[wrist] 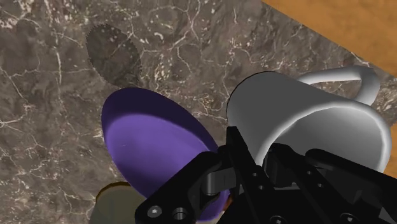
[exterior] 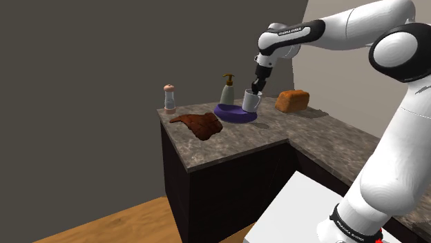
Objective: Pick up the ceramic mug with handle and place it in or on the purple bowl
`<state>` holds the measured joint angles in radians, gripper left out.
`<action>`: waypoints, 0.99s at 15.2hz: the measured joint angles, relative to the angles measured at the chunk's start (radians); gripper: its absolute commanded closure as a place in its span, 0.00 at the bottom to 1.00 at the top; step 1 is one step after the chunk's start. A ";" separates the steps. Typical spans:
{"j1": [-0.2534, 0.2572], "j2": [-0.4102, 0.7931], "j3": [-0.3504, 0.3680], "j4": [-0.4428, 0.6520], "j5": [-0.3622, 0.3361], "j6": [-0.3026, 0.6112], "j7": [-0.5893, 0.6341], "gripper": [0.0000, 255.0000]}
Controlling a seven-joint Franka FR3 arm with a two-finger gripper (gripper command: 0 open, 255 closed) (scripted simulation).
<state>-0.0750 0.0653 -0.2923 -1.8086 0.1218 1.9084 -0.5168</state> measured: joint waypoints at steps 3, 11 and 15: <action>-0.004 0.021 -0.003 0.053 0.005 -0.034 -0.004 1.00; -0.101 0.391 -0.011 0.608 0.110 -0.240 -0.059 1.00; -0.193 0.642 0.010 1.028 0.161 -0.410 -0.052 1.00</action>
<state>-0.2685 0.7071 -0.2825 -0.7801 0.2823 1.4985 -0.5684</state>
